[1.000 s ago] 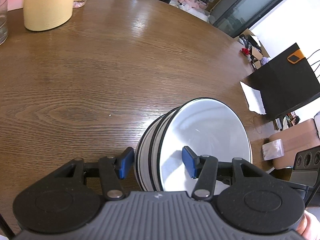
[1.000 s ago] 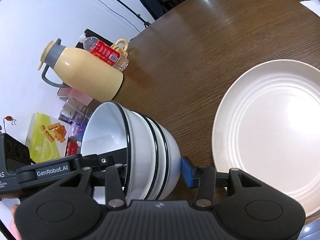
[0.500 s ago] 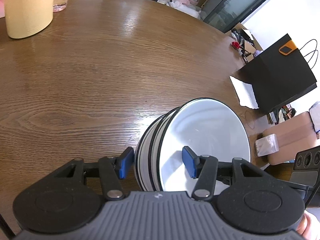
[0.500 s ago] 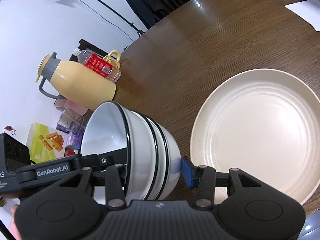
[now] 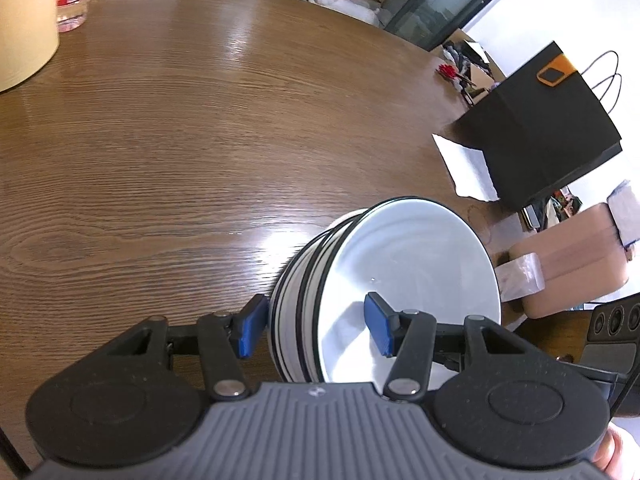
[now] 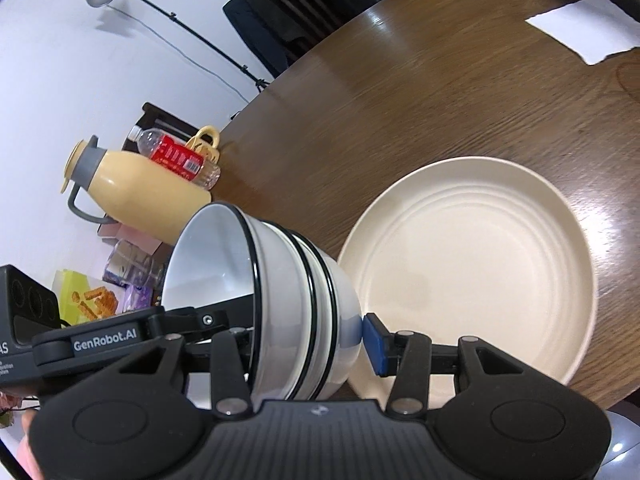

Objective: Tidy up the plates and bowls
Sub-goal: 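Carry the bowl stack with both tools over the beige plate stack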

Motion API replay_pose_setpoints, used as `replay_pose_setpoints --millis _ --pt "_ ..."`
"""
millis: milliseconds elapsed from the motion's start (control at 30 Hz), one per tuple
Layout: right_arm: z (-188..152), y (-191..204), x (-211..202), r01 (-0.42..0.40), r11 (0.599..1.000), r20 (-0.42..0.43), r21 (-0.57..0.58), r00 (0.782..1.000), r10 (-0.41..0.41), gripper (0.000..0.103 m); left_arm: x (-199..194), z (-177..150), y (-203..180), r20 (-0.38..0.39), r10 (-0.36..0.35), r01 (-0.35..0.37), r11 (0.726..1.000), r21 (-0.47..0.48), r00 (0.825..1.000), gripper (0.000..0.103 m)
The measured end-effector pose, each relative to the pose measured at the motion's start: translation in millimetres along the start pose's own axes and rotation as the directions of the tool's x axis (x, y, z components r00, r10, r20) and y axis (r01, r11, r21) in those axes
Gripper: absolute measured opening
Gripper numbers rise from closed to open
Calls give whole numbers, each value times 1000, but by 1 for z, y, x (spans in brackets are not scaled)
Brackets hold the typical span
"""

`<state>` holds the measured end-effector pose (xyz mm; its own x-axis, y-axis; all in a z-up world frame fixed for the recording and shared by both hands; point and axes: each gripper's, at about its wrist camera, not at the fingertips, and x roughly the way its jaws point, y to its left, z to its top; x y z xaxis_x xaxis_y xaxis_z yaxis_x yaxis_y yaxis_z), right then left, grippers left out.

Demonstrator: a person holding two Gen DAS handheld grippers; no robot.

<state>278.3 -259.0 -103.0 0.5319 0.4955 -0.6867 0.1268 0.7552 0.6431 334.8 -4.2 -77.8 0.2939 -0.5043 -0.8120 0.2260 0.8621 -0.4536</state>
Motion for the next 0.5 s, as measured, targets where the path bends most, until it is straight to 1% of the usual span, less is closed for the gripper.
replay_pose_setpoints --millis 500 --pt "7 -43 -29 47 997 37 57 998 -49 45 37 1 -44 -45 -42 44 998 48 998 53"
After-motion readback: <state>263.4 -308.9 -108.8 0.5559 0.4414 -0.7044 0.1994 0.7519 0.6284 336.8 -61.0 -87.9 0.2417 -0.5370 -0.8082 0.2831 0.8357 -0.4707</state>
